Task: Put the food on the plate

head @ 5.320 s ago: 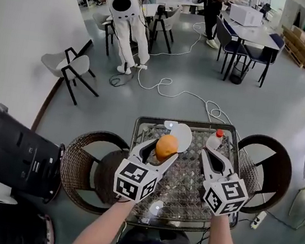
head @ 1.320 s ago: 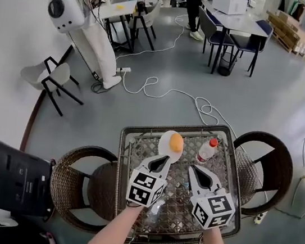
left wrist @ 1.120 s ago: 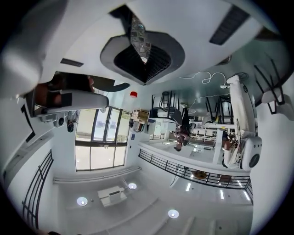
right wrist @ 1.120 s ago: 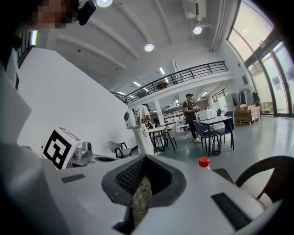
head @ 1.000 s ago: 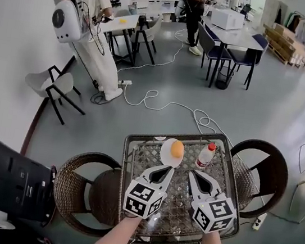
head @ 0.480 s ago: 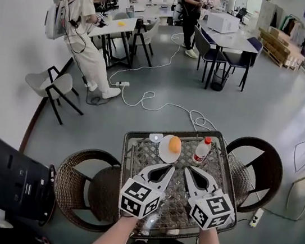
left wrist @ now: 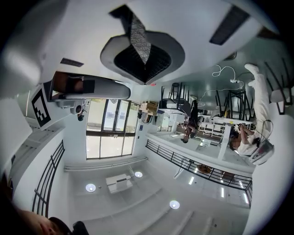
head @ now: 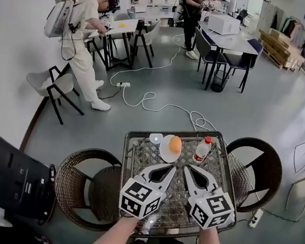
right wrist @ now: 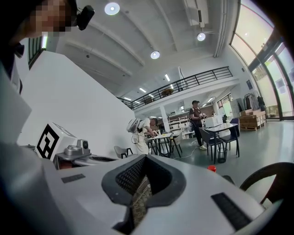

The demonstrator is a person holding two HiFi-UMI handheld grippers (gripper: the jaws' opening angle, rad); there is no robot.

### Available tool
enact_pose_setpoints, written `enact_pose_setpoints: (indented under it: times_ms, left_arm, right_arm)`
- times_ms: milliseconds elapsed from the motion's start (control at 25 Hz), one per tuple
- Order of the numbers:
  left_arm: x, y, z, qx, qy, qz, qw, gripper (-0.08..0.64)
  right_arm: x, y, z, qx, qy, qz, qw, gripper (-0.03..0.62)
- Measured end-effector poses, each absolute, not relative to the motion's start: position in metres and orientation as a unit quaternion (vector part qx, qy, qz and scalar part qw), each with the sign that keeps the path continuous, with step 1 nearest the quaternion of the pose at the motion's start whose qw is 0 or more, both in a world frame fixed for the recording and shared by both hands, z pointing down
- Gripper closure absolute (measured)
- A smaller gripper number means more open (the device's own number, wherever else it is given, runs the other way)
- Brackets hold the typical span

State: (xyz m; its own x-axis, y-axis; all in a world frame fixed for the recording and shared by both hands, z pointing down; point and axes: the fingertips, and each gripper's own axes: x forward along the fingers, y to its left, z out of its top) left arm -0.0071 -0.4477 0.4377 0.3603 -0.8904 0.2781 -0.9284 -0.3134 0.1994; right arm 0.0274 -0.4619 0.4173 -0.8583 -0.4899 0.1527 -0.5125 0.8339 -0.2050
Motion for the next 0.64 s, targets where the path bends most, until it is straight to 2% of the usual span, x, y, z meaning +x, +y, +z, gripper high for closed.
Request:
enact_pose_setpoints:
  times_ms: [640]
  left_arm:
    - [-0.0034, -0.4480, 0.4357, 0.809, -0.562, 0.058, 0.164, 0.551]
  right_arm:
    - [0.0275, -0.4642, 0.4106, 0.257, -0.959, 0.113, 0.046, 0.588]
